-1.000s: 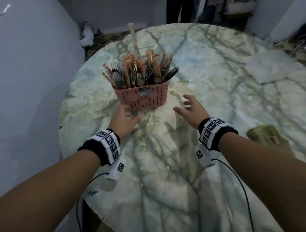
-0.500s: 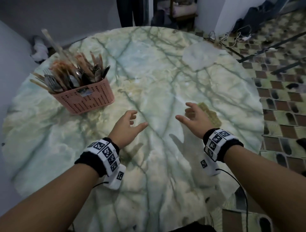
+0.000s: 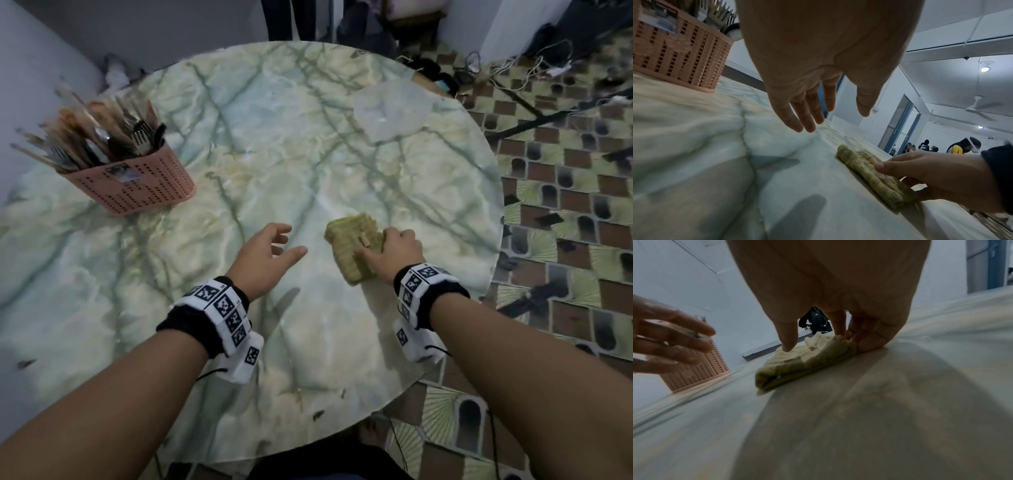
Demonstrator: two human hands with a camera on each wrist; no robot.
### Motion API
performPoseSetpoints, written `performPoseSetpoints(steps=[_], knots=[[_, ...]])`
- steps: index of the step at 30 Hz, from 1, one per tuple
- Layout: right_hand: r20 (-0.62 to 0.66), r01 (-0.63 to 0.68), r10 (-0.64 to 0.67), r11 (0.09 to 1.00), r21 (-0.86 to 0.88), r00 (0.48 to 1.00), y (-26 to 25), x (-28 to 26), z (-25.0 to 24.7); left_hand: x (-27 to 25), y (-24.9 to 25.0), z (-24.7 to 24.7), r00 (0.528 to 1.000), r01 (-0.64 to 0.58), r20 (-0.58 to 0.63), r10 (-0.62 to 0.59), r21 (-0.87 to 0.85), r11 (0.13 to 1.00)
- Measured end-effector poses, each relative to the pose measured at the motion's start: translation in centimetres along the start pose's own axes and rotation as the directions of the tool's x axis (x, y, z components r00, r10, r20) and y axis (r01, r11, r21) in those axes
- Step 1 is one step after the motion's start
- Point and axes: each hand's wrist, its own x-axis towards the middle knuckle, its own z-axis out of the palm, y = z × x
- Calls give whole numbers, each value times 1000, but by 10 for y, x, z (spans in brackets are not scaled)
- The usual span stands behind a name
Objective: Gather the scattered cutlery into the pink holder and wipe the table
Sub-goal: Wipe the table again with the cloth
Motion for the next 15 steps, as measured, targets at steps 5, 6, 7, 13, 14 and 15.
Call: performPoseSetpoints(steps=[5, 6, 7, 13, 14, 15], knots=[[82, 17, -22, 998, 58, 996, -11, 20, 6, 15, 0, 3, 1000, 5, -2, -5, -15, 1000], [120, 38, -46, 997, 66, 992, -12, 24, 5, 19, -1, 3, 1000, 11, 0, -11, -22, 1000], [134, 63, -74, 995, 83, 988, -13, 25, 4, 22, -1, 4, 1000, 13, 3, -13, -35, 999], [43, 14, -40, 875, 485, 998, -5, 40, -16, 42, 6, 10, 999, 0, 36, 4, -89, 996], [29, 23, -47, 835, 550, 998, -1, 40, -22, 44, 8, 12, 999, -3, 49, 8, -92, 996], [3, 40, -52, 797, 603, 999, 3, 40, -27, 47, 11, 16, 998, -6, 65, 12, -96, 995]])
